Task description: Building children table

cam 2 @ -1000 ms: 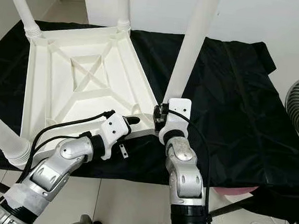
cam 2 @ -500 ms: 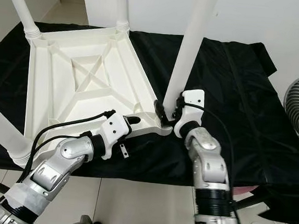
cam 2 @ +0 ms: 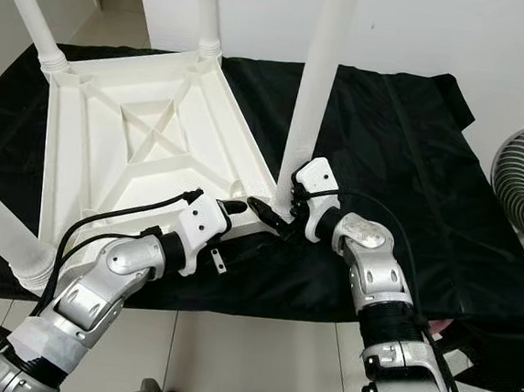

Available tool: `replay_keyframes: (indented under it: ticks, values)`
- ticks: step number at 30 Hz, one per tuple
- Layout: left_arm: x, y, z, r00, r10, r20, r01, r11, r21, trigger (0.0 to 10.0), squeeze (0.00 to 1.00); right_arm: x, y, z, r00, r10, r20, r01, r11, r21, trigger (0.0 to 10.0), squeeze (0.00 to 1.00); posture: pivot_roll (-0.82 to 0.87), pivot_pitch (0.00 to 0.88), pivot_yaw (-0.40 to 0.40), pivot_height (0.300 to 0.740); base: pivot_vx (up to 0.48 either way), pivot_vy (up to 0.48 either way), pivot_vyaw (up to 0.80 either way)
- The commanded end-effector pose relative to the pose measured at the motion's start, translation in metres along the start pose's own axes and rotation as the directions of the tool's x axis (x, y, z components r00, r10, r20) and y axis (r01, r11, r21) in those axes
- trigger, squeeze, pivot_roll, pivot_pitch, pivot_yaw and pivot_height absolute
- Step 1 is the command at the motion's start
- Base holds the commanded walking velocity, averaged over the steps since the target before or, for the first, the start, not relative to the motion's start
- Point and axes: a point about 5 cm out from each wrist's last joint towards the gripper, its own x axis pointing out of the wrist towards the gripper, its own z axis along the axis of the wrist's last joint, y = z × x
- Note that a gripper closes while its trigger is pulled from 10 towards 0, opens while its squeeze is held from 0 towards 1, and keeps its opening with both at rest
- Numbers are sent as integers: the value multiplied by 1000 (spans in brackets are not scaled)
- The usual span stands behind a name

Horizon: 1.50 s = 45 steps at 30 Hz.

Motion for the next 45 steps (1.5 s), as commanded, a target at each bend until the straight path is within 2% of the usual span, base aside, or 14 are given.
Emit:
replay_keyframes:
  ticks: [1, 7, 10, 11, 12, 13, 20, 26, 32, 36, 38, 39, 40, 45]
  values:
    - [-1, -1, -2, 999, -31, -11, 31, 1000, -3, 10000, 0, 4, 4, -2, 999, 46, -7, -46, 999, -9, 0, 0, -99, 69, 48, 740, 0, 0, 0]
    - [-1, 0, -1, 999, -34, -10, 34, 999, -2, 10000, 0, -2, 0, -12, 997, 71, -36, -71, 997, 0, 0, 0, -100, 75, 54, 740, 0, 0, 0]
    - [-1, -1, -1, 999, -41, -10, 41, 999, -3, 10000, 0, -9, -2, -15, 999, 25, -21, -25, 999, 23, 0, 0, -104, 79, 57, 740, 0, 0, 0]
    - [-1, -1, -1, 999, -42, -10, 42, 999, -4, 10000, 0, -12, -5, -16, 1000, -22, -11, 23, 998, 50, 3490, 0, -110, 81, 60, 740, 0, 0, 0]
    - [-1, -1, -1, 999, -42, -10, 42, 999, -4, 10000, 0, -12, -5, -16, 1000, -22, -11, 23, 998, 50, 3490, 0, -110, 81, 60, 740, 0, 0, 0]
    - [0, -1, -1, 999, -43, -9, 43, 999, -4, 10000, 0, -14, -6, -16, 999, -54, -5, 55, 996, 67, 10000, 0, -114, 83, 60, 740, 0, 0, 0]
    - [2, -2, -1, 999, -49, -5, 49, 999, -7, 10000, 0, -17, -14, -18, 963, -270, -24, 271, 961, 62, 10000, 0, -123, 87, 58, 740, 0, 0, 0]
    - [2, -2, -1, 999, -49, -5, 49, 999, -10, 10000, 0, -18, -3, -10, 934, -357, 7, 356, 931, 76, 10000, 0, -131, 96, 61, 740, 0, 0, 0]
    - [1, -2, -3, 998, -54, -11, 54, 998, -15, 10000, 0, -16, 21, 1, 803, -596, -27, 592, 791, 157, 10000, 0, -139, 104, 66, 740, 0, 0, 0]
    - [0, -2, -4, 998, -54, -12, 54, 998, -16, 10000, 0, -15, 29, 5, 768, -640, -25, 634, 754, 171, 10000, 0, -139, 107, 68, 740, 0, 0, 0]
    - [0, -3, -5, 998, -56, -14, 56, 998, -20, 10000, 0, -14, 44, 11, 698, -715, -31, 705, 679, 207, 10000, 0, -141, 106, 69, 740, 0, 0, 0]
    - [0, -3, -5, 998, -56, -14, 56, 998, -20, 10000, 0, -14, 44, 11, 698, -715, -31, 705, 679, 207, 10000, 0, -141, 106, 69, 740, 0, 0, 0]
    - [0, -3, -5, 998, -58, -15, 57, 998, -22, 10000, 0, -14, 49, 13, 665, -745, -37, 734, 644, 217, 10000, 0, -143, 105, 67, 740, 0, 0, 0]
    - [1, -4, -6, 998, -61, -14, 60, 998, -25, 10000, 0, -16, 54, 18, 634, -772, -54, 761, 609, 226, 10000, 0, -148, 103, 70, 740, 0, 0, 0]
